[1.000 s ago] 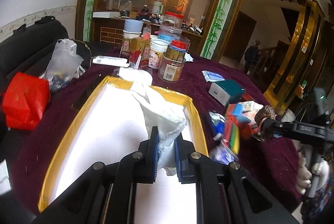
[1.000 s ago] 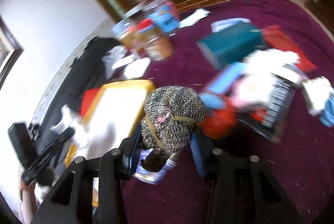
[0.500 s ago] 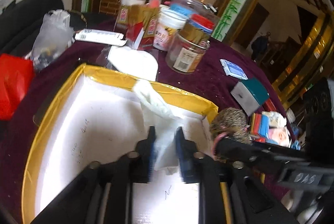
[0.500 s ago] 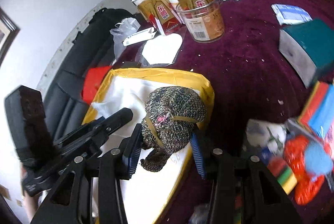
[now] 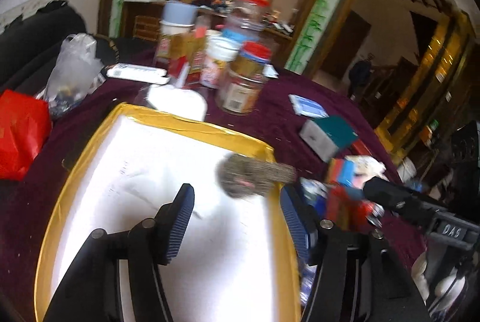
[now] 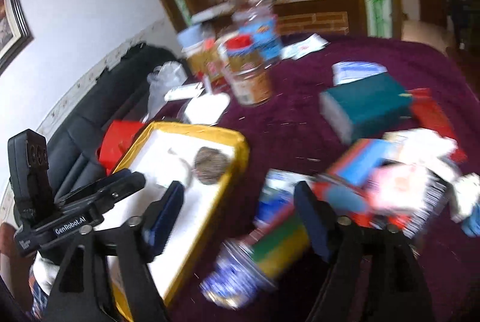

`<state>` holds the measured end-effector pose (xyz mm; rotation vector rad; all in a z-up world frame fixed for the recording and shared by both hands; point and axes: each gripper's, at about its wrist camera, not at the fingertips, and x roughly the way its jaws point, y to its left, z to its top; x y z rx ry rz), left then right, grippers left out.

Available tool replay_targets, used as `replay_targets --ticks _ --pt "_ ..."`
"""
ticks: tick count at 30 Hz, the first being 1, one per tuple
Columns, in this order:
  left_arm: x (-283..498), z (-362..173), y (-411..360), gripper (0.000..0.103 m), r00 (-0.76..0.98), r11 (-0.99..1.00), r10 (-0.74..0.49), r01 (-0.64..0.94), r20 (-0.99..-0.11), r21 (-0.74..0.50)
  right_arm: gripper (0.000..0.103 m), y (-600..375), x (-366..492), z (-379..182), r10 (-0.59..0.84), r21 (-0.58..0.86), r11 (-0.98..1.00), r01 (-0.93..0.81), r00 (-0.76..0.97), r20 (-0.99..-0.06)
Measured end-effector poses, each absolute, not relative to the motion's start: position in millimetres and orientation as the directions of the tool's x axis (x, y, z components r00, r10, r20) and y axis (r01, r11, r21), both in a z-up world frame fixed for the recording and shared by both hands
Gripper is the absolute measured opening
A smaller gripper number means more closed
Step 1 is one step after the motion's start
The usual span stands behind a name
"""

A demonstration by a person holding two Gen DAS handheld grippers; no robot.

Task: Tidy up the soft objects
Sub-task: 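Lower the white bag into the tray with left gripper while right gripper carries brown knit ball there, then grasp the clear bag of coloured straws with the left gripper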

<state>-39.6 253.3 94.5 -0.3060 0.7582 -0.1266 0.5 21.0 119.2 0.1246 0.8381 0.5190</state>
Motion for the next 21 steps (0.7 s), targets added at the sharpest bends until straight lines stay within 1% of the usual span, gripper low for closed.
replay_targets --ticks 4,11,14,18,21 --pt "-59.2 109.6 215.3 0.066 0.711 0.948 -0.273 0.082 -0.648 -0.309 0.083 -35.4 -26.2 122.8 0.438 0.303 0.899 -0.317 0.617 -0.654" --pt "-95.2 123.4 150.0 0.068 0.695 0.944 -0.321 0.179 -0.644 -0.277 0.084 -124.4 -53.6 106.8 0.367 0.319 0.927 -0.196 0.644 -0.671" --pt "-107.4 121.0 138.6 0.068 0.687 0.949 -0.307 0.173 -0.658 -0.263 0.084 -159.2 -57.4 88.5 0.309 0.295 0.946 -0.137 0.657 -0.687" --pt "-118.3 112.2 133.8 0.068 0.672 0.962 -0.263 0.126 -0.692 -0.242 0.084 -198.9 -49.0 61.2 0.269 0.321 0.946 -0.049 0.672 -0.690" --pt "-123.6 104.4 126.6 0.068 0.658 0.975 -0.217 0.109 -0.721 -0.195 0.084 -221.2 -38.3 38.2 0.252 0.345 0.939 0.007 0.671 -0.697"
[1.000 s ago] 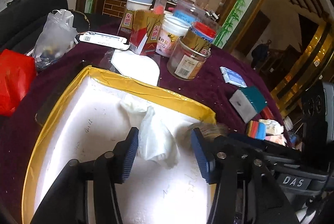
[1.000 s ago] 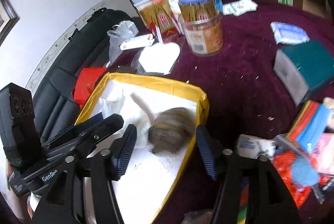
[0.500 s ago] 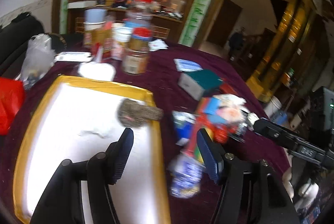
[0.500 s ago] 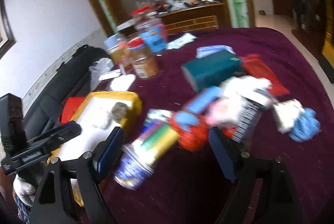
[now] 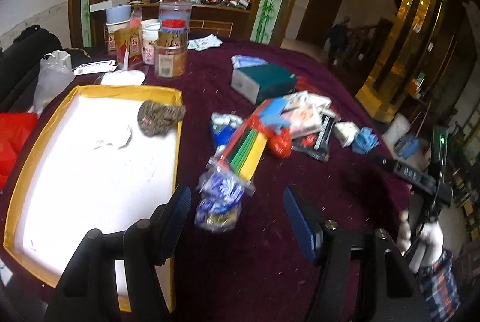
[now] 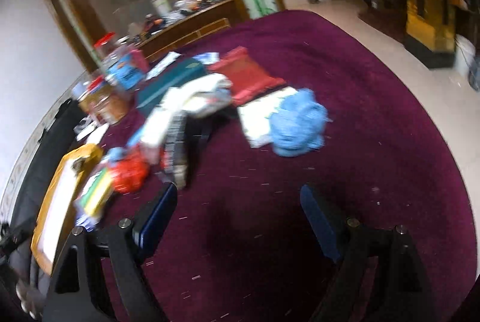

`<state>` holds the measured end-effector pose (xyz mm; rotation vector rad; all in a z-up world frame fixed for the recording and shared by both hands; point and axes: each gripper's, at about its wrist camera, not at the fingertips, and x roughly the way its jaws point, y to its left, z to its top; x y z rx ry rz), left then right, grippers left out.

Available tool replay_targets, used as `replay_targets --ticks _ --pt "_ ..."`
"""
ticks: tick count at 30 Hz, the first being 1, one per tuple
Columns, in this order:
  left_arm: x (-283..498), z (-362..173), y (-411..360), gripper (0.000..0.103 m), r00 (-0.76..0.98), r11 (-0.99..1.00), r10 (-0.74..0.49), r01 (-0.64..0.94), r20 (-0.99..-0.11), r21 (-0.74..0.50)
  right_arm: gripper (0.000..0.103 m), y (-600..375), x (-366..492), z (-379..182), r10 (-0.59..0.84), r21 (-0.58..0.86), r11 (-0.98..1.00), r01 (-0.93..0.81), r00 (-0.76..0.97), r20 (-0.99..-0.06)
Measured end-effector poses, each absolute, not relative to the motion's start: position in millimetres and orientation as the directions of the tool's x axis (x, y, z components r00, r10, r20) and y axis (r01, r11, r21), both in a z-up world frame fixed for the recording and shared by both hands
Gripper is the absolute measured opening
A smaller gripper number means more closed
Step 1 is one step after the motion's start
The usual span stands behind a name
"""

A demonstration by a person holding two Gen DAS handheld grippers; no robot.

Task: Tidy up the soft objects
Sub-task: 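Grasp the clear bag of coloured straws with the left gripper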

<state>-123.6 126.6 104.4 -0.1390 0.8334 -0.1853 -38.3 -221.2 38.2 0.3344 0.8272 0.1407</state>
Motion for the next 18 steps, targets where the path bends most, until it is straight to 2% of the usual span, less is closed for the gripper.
replay_targets --ticks 2,4,18 --pt "-123.5 99.4 120.2 0.068 0.653 0.982 -0.188 0.110 -0.733 -0.154 0.084 -229.2 -30.1 26.2 0.273 0.388 0.921 0.039 0.646 -0.713" --pt "-119.7 93.3 111.6 0.068 0.648 0.986 -0.164 0.123 -0.744 -0.110 0.084 -235.7 -29.1 28.7 0.324 0.449 0.893 0.021 0.662 -0.676" --pt "-19.4 44.7 49.6 0.068 0.618 0.964 0.024 0.194 -0.785 0.182 0.085 -232.5 -25.8 23.9 0.350 0.461 0.887 0.008 0.640 -0.684"
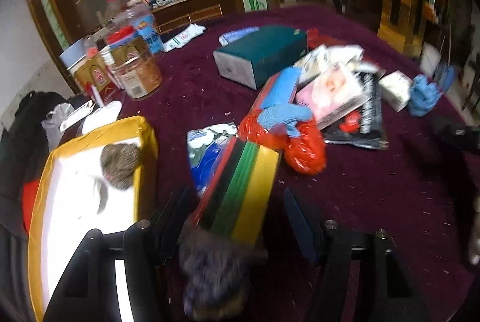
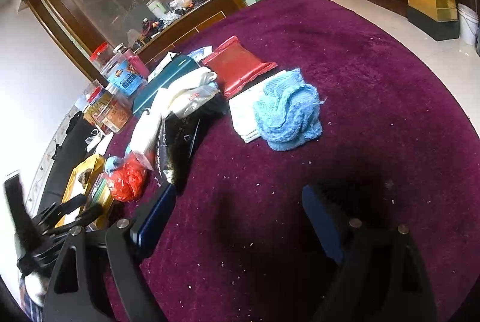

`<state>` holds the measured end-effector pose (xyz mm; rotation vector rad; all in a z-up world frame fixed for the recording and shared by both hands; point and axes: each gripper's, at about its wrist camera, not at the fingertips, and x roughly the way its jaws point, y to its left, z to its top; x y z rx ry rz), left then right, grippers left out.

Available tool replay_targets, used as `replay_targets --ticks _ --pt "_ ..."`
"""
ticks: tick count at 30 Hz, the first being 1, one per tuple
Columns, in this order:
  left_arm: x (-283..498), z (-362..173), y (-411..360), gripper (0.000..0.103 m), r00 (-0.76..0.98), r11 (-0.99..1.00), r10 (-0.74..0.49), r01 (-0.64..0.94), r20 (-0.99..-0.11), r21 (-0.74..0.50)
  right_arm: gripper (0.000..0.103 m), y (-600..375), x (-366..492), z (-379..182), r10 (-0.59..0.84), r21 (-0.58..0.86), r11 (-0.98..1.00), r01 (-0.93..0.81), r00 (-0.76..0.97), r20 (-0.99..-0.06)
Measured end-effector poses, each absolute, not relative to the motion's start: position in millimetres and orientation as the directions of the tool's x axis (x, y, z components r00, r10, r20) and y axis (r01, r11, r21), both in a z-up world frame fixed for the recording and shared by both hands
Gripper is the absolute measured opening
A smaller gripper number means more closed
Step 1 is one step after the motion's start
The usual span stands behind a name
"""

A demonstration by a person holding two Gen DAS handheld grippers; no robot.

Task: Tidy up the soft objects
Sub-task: 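Grasp the clear bag of coloured straws with the left gripper, then carry the straw bag to the tray with left gripper while right gripper carries blue Vinda tissue pack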

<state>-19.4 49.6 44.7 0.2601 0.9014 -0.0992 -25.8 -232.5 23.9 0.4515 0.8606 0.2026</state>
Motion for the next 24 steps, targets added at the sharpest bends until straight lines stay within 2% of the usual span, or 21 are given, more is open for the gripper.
replay_targets --ticks 3,4,5,11,14,18,24 --pt "-6.4 27.8 42.6 0.067 0.595 0.952 0.057 0.208 -0.802 0.223 0.085 -229.6 -24.5 23.1 0.336 0.443 0.897 0.010 0.635 -0.695" --pt "-5.5 24.7 42.0 0.063 0.594 0.950 0.067 0.208 -0.802 0.234 0.085 -228.9 -24.7 23.1 0.325 0.432 0.902 0.014 0.636 -0.700" --pt "-7.3 24.8 42.9 0.043 0.604 0.951 0.063 0.204 -0.795 0.231 0.085 -228.9 -26.2 24.7 0.292 0.407 0.913 0.033 0.646 -0.706" --pt "-29.5 58.4 47.8 0.040 0.654 0.967 -0.046 0.219 -0.755 0.131 0.087 -254.1 -67.9 61.3 0.002 0.320 0.924 0.211 0.831 -0.557" --pt "-46.0 82.2 52.6 0.040 0.678 0.973 -0.123 0.227 -0.724 0.048 0.089 -264.5 -76.7 65.3 -0.076 0.316 0.906 0.283 0.841 -0.536" --pt "-73.1 106.3 60.6 0.040 0.709 0.972 -0.192 0.232 -0.679 -0.032 0.090 -263.9 -71.1 62.9 -0.066 0.300 0.913 0.278 0.824 -0.563" --pt "-99.9 124.2 99.1 0.040 0.731 0.976 -0.217 0.159 -0.647 -0.148 0.090 -250.5 -68.8 59.8 -0.053 0.251 0.937 0.243 0.808 -0.587"
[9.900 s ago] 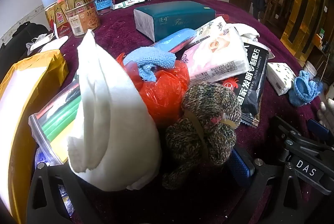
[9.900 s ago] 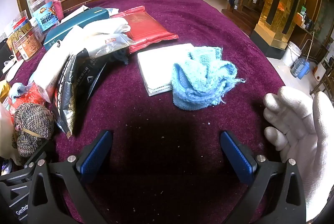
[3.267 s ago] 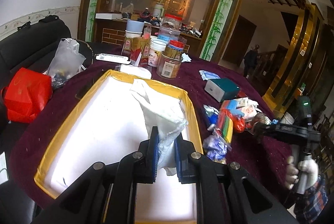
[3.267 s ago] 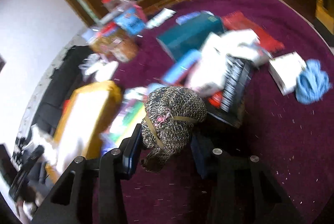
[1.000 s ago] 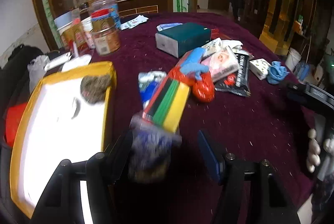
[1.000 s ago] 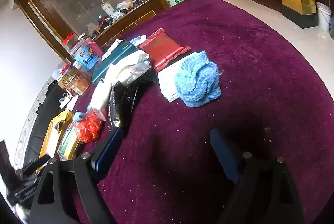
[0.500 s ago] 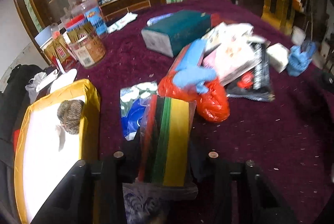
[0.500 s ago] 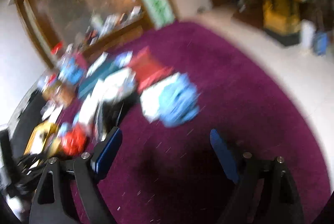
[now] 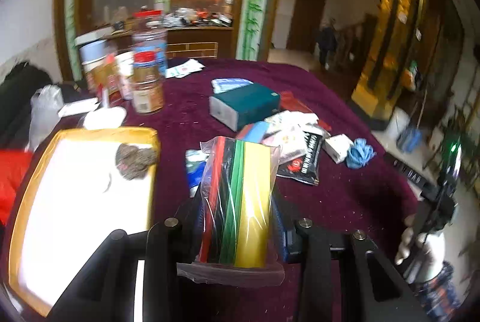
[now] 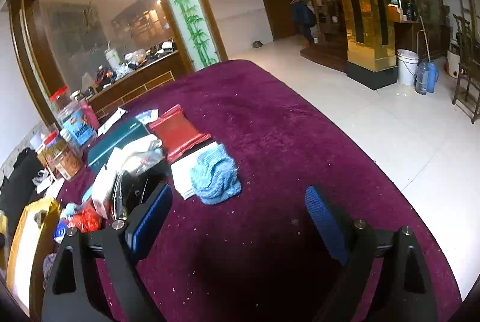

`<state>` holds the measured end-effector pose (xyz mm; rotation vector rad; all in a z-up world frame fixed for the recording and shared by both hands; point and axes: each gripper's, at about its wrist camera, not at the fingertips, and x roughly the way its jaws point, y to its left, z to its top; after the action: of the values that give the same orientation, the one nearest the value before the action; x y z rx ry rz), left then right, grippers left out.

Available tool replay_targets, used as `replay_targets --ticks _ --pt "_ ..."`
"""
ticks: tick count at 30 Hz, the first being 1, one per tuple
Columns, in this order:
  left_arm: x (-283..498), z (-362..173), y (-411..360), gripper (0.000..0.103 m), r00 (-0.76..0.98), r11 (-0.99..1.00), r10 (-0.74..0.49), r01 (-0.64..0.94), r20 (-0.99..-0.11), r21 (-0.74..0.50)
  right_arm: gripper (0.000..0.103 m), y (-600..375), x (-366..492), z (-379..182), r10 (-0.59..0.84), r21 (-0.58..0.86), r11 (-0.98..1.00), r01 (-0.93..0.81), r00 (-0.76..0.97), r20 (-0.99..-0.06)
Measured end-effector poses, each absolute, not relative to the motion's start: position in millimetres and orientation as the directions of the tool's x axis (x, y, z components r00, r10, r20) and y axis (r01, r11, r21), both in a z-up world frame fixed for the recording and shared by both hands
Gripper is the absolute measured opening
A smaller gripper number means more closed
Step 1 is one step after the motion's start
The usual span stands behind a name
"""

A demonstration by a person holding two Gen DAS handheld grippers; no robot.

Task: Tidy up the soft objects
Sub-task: 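Carry the straw bag to the tray with left gripper while right gripper carries blue Vinda tissue pack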

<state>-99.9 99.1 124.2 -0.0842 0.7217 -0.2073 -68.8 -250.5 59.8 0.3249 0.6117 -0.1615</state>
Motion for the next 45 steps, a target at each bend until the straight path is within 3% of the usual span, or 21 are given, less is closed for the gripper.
replay_targets --ticks 4,8,12,15,20,25,27,29,32,40,45 --pt "-125.6 132.5 144.8 0.040 0.771 0.976 -0.177 0.057 -0.612 -0.210 0.090 -247.5 -64.2 53.3 -0.012 0.250 0.944 0.213 0.784 -0.621" --pt "-157.0 132.7 195.4 0.040 0.800 0.962 -0.125 -0.046 -0.587 -0.267 0.090 -229.3 -52.8 45.2 0.123 0.281 0.953 0.112 0.705 -0.698" --pt "-172.1 125.0 222.4 0.040 0.808 0.957 -0.093 -0.088 -0.582 -0.275 0.090 -172.6 -64.5 62.4 0.406 0.436 0.894 -0.101 0.595 -0.693" --pt "-175.3 114.3 234.6 0.040 0.810 0.946 -0.108 -0.094 -0.576 -0.310 0.090 -97.7 -67.9 72.0 0.491 0.402 0.871 -0.281 0.487 -0.722" --pt "-184.9 99.2 254.6 0.040 0.807 0.924 -0.141 -0.101 -0.574 -0.368 0.088 5.7 -54.3 58.5 0.483 0.336 0.857 -0.392 0.382 -0.788" --pt "-201.6 95.6 278.4 0.040 0.814 0.914 -0.122 -0.132 -0.568 -0.385 0.068 49.4 -32.6 26.3 0.372 0.249 0.901 -0.356 0.338 -0.865" --pt "-206.2 94.2 288.2 0.040 0.818 0.910 -0.108 -0.147 -0.565 -0.387 0.065 49.3 -31.2 20.7 0.376 0.257 0.903 -0.345 0.342 -0.861" --pt "-206.3 90.6 297.0 0.040 0.818 0.905 -0.101 -0.161 -0.567 -0.393 0.054 50.7 -31.9 21.3 0.387 0.263 0.897 -0.355 0.343 -0.856" --pt "-201.8 86.1 306.3 0.040 0.815 0.895 -0.108 -0.170 -0.570 -0.412 0.049 47.3 -34.9 27.2 0.391 0.258 0.895 -0.365 0.362 -0.846" --pt "-185.4 88.0 321.2 0.040 0.792 0.884 -0.142 -0.169 -0.594 -0.436 0.049 36.5 -34.5 83.0 0.444 0.286 0.882 -0.376 0.456 -0.771" --pt "-148.3 100.2 323.7 0.040 0.752 0.910 -0.137 -0.162 -0.645 -0.382 0.050 68.0 -19.4 98.5 0.535 0.367 0.822 -0.435 0.371 -0.759"
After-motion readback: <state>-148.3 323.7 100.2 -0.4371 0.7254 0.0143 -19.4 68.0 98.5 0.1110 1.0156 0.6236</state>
